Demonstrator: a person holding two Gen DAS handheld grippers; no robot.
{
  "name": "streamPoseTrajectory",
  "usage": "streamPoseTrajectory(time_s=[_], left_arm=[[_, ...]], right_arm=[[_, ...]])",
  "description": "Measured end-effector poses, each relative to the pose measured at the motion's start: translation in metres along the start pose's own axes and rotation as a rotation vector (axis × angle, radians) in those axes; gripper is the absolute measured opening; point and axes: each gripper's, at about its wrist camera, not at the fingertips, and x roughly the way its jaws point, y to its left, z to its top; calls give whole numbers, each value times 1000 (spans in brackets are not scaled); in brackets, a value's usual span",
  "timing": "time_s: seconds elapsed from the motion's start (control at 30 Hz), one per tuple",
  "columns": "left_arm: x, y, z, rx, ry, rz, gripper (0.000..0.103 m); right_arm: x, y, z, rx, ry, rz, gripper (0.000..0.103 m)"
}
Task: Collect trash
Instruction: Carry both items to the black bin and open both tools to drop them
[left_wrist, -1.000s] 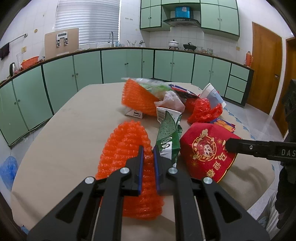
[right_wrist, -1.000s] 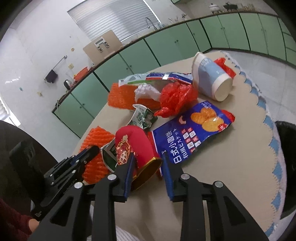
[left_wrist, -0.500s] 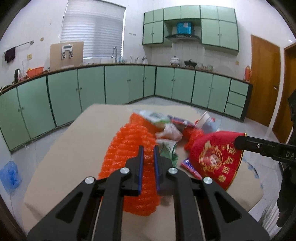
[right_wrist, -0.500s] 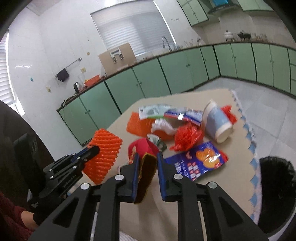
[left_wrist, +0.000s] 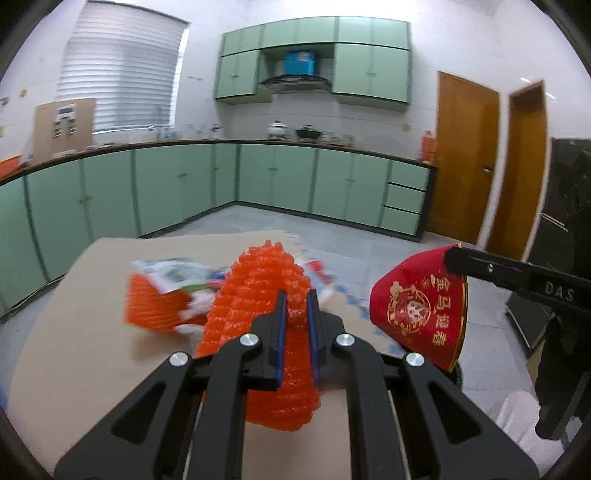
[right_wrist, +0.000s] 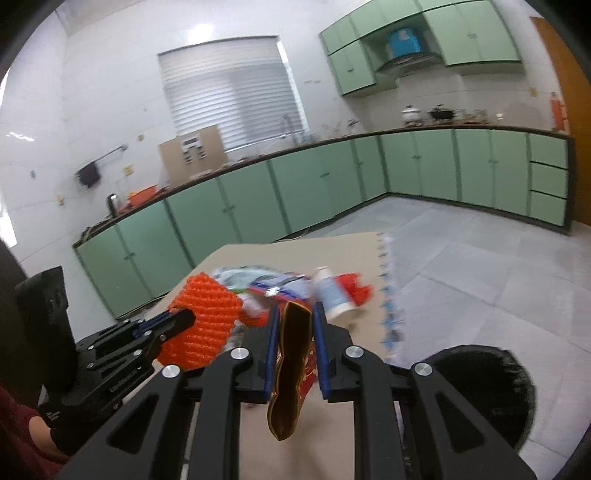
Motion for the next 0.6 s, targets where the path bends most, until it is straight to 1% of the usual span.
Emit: streamPoseTrajectory(time_s=[0.17,0.23,0.33,0.43,0.57,0.6], left_arm=[[31,-40,7,32,9,-110,9],[47,-60,11,38,11,-162,9],[73,-86,12,48,26,-216,9],[98,-107,11,55,43,-252,9],[134,-133,7,62,80,-292,10],[140,-138,6,64,88,-299,11]], right_arm=[[-12,-45,5,29,-20,-100,18],[-14,-66,5,37,-19,-148,18],[-15,-94,2,56,-12,-201,18],[-15,-127,-2,94,0,-245,18],[-8,-158,-9,113,27,-293,18],[-6,-168,-12,123,37,-300,18]])
